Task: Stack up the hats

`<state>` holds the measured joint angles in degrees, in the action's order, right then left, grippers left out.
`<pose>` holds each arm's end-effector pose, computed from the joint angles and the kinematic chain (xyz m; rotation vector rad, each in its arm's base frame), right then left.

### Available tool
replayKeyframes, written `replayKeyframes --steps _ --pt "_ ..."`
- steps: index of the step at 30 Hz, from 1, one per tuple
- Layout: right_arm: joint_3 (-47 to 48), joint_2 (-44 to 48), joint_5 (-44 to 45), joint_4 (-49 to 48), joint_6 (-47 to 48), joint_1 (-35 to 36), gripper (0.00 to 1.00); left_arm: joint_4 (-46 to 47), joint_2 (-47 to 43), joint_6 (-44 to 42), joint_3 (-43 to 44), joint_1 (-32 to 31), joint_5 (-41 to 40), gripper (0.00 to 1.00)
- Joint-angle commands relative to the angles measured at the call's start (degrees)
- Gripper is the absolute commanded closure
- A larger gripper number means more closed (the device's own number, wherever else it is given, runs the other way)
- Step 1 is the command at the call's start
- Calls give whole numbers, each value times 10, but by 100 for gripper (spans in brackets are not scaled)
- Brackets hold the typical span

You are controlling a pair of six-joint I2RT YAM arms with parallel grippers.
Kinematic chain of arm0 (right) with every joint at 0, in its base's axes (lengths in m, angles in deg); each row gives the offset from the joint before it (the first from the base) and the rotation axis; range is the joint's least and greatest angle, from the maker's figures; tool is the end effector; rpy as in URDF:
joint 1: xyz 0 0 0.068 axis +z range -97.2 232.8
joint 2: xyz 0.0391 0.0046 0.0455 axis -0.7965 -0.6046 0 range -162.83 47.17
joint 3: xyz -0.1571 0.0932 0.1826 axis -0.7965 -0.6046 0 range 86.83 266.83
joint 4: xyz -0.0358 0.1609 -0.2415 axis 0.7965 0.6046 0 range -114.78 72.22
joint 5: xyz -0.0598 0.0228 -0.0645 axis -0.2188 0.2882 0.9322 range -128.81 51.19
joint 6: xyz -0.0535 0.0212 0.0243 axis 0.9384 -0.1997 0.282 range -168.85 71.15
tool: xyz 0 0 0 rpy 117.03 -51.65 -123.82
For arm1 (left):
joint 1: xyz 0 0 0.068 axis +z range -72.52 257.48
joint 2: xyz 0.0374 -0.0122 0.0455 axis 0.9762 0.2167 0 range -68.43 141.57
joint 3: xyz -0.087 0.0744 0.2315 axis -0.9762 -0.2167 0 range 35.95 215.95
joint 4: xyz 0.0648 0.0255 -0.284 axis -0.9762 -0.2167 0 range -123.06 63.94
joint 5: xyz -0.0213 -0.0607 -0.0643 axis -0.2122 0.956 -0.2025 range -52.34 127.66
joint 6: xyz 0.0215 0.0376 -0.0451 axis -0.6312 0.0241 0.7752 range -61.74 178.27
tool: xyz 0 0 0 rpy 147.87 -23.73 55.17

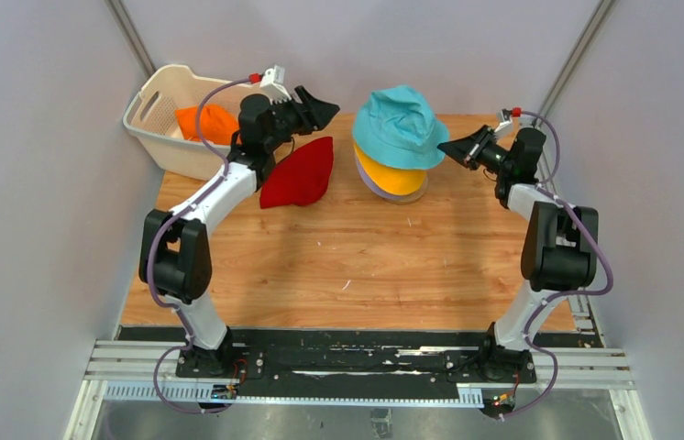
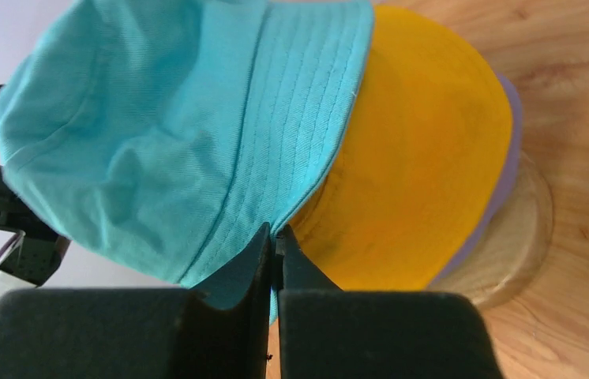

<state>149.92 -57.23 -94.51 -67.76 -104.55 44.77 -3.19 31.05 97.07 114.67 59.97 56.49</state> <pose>0.4322 -0.0212 0.2192 0.1005 1.7322 1.3708 0.4351 -0.1535 0.3210 -0.0250 1.6285 -1.0206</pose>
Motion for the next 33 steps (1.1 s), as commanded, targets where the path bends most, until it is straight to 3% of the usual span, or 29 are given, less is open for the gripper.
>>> replayKeyframes --steps 1,9,17,33 --pt "-18 30 10 101 88 -12 100 2 10 -18 -1 -11 1 38" --pt "-28 54 31 158 135 -12 99 -5 37 -28 15 -30 4 38" --pt "-11 47 26 153 131 -12 100 -5 116 9 75 -46 53 36" --pt "-15 45 11 129 115 -12 99 14 174 34 108 -46 76 36"
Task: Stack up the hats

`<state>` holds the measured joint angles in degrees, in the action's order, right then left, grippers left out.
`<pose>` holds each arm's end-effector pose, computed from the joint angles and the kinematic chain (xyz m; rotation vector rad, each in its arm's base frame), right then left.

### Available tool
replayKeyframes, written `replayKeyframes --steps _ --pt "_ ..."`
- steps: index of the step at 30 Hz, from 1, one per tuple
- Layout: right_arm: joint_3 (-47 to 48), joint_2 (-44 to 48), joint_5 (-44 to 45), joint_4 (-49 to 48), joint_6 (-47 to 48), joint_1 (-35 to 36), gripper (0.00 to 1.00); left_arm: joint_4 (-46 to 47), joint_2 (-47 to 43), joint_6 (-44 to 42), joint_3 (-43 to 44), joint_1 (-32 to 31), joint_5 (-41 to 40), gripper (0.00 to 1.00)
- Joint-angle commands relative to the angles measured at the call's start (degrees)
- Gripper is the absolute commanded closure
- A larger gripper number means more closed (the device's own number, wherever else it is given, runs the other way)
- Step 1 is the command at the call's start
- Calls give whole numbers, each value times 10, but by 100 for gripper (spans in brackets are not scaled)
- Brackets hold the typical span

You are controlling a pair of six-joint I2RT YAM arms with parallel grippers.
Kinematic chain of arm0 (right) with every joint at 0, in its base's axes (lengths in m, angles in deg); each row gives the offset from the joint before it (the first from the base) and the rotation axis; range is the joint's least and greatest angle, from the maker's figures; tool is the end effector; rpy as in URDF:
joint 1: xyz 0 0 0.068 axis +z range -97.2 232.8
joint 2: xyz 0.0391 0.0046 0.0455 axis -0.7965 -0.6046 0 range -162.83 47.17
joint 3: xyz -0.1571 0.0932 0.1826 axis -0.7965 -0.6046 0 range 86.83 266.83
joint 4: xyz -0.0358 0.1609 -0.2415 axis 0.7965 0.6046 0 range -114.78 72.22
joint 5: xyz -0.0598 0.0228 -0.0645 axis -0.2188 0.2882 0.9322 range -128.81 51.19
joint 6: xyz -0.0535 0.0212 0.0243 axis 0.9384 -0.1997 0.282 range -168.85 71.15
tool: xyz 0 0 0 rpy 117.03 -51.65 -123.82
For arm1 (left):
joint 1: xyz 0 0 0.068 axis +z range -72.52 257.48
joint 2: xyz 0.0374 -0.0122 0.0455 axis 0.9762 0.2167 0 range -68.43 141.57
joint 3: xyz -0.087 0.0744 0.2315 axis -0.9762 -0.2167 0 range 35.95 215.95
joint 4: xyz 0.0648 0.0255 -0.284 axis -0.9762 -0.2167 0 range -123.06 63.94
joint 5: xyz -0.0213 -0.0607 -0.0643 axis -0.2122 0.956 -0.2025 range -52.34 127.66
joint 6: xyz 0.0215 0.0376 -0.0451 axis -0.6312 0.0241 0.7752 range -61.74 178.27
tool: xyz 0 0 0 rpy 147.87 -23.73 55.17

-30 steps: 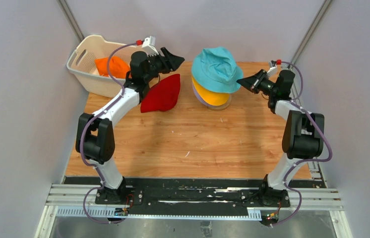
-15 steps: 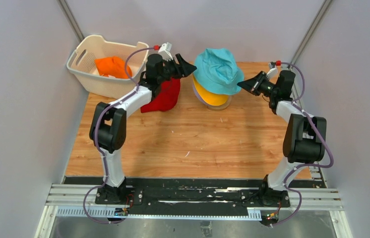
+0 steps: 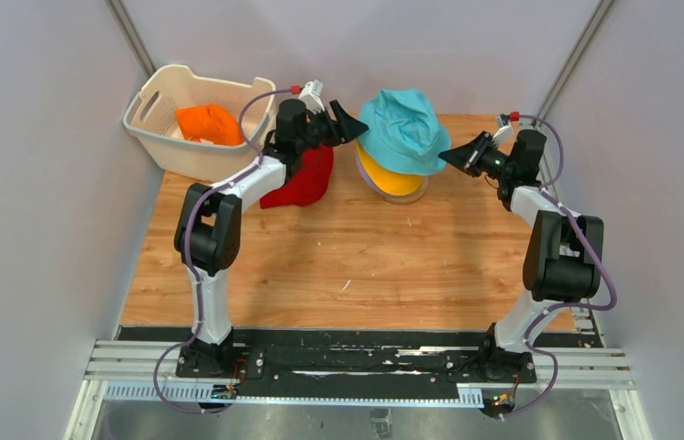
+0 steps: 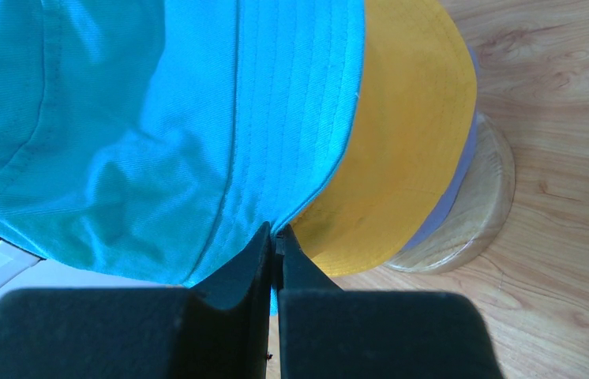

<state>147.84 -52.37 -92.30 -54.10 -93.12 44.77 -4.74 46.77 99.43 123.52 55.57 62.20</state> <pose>0.4182 -0.0203 0.2165 0.0942 1.8329 1.2543 0.4719 -0.2112 0.2501 0.0443 1.8145 -1.1648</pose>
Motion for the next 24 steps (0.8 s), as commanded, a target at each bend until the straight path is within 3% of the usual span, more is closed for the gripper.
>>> replayKeyframes --steps 1,15,24 --pt "6 -3 -11 -10 -1 -12 99 30 21 11 24 -2 22 36" --pt "3 -8 -21 -28 -12 -12 99 75 37 26 3 20 35 34" --pt "3 -8 -22 -29 -13 -12 99 160 98 94 33 20 115 34"
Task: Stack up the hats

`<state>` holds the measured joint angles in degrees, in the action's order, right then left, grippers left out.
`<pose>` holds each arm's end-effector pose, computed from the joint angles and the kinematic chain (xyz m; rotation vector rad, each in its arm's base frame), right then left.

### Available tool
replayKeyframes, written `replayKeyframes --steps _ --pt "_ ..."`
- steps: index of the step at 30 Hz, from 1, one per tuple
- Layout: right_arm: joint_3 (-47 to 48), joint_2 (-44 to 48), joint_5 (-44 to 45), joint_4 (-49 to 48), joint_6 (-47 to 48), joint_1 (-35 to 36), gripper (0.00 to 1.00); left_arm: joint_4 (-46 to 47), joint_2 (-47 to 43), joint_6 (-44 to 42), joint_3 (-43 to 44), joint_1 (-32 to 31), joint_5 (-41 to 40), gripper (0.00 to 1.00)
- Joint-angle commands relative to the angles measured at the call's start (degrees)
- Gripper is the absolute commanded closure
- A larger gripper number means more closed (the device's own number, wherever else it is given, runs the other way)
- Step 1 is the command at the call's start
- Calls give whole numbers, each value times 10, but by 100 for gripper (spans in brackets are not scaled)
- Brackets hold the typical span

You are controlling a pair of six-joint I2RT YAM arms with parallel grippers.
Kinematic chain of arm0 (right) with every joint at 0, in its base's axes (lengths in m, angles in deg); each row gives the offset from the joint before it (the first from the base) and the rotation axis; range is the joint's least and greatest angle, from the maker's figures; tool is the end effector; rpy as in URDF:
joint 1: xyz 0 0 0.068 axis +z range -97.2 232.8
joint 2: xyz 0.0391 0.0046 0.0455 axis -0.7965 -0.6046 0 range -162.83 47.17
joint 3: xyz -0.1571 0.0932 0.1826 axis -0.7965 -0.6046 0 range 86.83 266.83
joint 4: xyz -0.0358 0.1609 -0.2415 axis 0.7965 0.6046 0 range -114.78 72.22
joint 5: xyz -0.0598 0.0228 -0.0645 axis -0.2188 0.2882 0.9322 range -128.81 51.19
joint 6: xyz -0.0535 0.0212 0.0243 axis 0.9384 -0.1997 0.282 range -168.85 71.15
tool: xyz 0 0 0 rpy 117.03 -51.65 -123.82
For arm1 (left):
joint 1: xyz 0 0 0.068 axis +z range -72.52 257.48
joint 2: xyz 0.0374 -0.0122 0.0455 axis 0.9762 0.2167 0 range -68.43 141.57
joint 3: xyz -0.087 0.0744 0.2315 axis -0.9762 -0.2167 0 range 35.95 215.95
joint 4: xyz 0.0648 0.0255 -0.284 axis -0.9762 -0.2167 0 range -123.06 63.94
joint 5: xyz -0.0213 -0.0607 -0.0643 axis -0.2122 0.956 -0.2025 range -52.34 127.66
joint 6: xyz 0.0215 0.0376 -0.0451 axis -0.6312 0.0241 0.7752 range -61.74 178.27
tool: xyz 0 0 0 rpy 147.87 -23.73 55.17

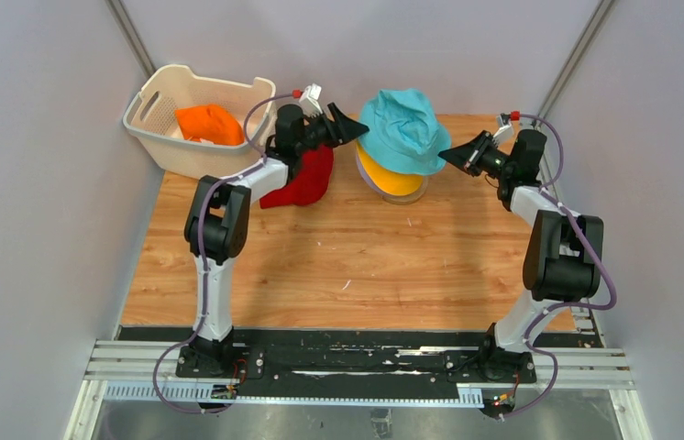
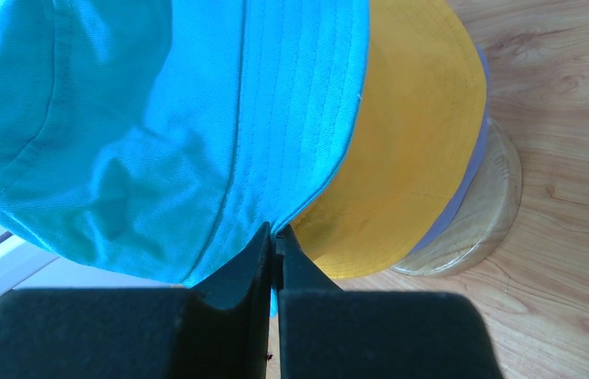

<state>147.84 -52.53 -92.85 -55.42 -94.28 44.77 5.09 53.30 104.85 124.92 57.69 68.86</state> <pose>0.4185 -0.0200 0.2178 0.0905 1.8222 1.2703 0.4920 -0.2034 0.2221 0.0553 1.7633 -1.3040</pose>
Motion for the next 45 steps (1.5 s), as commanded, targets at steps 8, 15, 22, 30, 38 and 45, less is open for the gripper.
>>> replayKeyframes --steps 8,15,22,30,38,45 --pt "3 -8 -18 -20 -3 -12 100 224 87 151 28 0 86 46" --pt "5 -13 -13 -22 -3 -12 99 505 160 353 30 11 57 100" --pt "40 -50 19 29 27 -12 99 544 175 373 -10 14 52 100" --pt "89 -124 64 97 59 -12 99 566 175 381 -58 15 44 100" --pt "139 -168 111 176 91 -2 99 530 167 362 -90 15 39 100" --pt "169 -198 109 201 99 14 99 364 107 255 -144 14 18 100"
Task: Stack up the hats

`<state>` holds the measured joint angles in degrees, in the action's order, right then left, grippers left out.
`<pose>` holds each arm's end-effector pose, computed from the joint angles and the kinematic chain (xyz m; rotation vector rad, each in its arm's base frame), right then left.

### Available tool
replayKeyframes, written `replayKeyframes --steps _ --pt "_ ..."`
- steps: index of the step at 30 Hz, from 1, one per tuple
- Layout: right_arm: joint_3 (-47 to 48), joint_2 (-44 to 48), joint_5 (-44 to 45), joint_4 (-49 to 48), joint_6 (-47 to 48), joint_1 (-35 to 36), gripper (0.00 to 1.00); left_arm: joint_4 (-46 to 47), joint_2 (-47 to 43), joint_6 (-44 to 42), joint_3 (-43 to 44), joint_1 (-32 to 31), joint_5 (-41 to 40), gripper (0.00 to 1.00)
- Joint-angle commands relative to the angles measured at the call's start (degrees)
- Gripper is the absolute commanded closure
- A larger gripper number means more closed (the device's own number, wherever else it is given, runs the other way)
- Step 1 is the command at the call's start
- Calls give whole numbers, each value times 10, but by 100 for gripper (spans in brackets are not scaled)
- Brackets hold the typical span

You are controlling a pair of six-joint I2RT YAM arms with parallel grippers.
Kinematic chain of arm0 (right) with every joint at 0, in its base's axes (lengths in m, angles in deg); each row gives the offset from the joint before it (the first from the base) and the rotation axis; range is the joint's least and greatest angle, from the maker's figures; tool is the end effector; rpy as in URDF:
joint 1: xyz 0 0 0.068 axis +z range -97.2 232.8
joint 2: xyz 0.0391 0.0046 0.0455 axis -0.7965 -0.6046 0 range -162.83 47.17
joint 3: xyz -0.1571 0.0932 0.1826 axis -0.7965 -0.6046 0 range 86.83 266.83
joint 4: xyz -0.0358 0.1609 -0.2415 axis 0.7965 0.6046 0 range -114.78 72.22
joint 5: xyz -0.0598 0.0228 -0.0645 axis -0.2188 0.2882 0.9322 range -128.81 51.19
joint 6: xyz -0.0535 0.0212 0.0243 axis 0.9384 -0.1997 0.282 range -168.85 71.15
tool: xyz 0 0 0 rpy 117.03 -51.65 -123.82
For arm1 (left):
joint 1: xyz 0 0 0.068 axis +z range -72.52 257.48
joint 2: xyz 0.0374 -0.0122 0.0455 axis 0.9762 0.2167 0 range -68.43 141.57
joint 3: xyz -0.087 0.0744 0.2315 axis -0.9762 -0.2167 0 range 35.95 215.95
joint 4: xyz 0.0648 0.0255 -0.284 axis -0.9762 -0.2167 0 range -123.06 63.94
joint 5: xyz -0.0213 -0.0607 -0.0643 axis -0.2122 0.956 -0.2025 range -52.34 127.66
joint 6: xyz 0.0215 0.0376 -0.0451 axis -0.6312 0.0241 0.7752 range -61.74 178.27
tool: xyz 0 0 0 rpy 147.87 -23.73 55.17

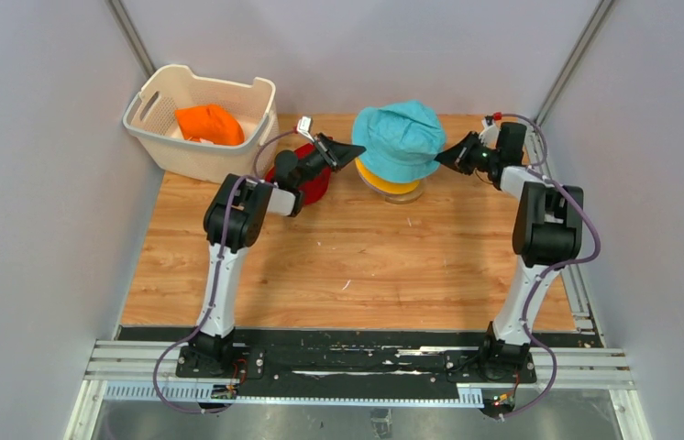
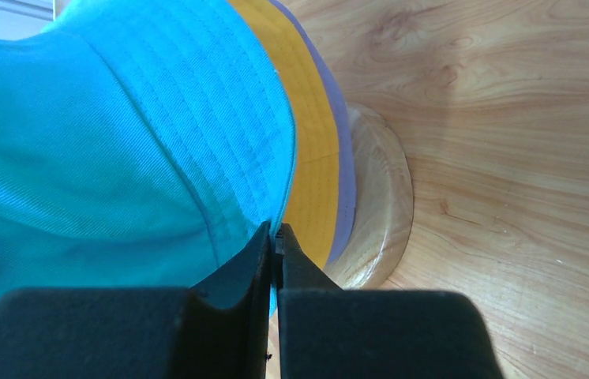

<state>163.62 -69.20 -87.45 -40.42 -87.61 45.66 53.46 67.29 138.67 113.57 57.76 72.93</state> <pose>0.4800 -0.0240 0.1630 0.2325 2.0164 1.1918 0.4624 -0.1951 0.1244 -0.1412 1.5099 -1.8261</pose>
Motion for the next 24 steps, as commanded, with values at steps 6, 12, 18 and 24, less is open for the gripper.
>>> replayKeyframes --steps 6,12,18,24 --pt "14 -16 44 21 23 11 99 -285 -69 -154 -30 13 -72 100" --pt "0 6 37 -23 12 13 99 -430 -70 -189 3 12 -112 100" --pt "48 -37 35 22 28 22 99 -538 -61 -227 36 2 -143 100" --pt "74 -48 34 29 30 30 99 -615 -47 -253 73 -5 -151 100"
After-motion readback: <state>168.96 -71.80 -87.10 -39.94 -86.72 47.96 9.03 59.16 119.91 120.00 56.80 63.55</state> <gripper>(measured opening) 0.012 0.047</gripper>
